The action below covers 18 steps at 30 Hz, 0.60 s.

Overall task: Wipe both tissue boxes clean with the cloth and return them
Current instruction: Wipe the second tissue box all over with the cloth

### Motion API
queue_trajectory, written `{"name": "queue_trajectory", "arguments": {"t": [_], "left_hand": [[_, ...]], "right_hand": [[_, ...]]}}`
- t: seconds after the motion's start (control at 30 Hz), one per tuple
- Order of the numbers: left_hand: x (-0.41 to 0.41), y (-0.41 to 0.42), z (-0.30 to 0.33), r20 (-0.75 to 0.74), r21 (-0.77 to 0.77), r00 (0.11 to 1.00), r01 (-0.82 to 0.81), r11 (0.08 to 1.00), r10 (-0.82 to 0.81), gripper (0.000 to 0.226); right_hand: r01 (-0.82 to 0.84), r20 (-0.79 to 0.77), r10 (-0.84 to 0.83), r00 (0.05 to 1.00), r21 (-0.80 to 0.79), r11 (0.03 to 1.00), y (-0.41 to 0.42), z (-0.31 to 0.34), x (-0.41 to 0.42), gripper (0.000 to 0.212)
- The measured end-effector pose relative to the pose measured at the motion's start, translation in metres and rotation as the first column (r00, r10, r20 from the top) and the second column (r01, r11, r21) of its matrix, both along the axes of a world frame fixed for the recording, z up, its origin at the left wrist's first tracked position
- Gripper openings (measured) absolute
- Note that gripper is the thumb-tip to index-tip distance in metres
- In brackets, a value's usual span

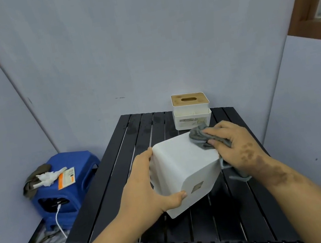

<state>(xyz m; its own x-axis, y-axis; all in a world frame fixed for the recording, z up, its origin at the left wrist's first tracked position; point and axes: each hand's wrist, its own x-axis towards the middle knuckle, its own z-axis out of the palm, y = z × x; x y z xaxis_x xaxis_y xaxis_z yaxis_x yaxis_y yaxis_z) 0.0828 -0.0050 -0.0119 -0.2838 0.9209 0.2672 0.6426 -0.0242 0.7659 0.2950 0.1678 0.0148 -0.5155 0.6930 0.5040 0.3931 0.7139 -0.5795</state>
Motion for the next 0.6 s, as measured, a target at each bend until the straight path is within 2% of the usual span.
{"name": "queue_trajectory", "arguments": {"t": [0.1,0.23,0.6], "left_hand": [[-0.001,0.000,0.000,0.002,0.002,1.000,0.003,1.000,-0.003,0.108],[-0.002,0.000,-0.002,0.011,0.005,1.000,0.007,1.000,-0.007,0.109],[-0.006,0.001,-0.006,0.025,0.020,0.999,0.029,0.999,-0.029,0.107]], "right_hand": [[0.029,0.025,-0.031,0.999,0.067,0.997,-0.007,-0.001,-0.007,0.032],[-0.051,0.041,0.042,0.998,0.233,0.971,-0.029,-0.001,-0.018,0.032],[-0.060,0.054,0.049,0.997,0.220,0.974,-0.033,-0.001,-0.024,0.033]]}}
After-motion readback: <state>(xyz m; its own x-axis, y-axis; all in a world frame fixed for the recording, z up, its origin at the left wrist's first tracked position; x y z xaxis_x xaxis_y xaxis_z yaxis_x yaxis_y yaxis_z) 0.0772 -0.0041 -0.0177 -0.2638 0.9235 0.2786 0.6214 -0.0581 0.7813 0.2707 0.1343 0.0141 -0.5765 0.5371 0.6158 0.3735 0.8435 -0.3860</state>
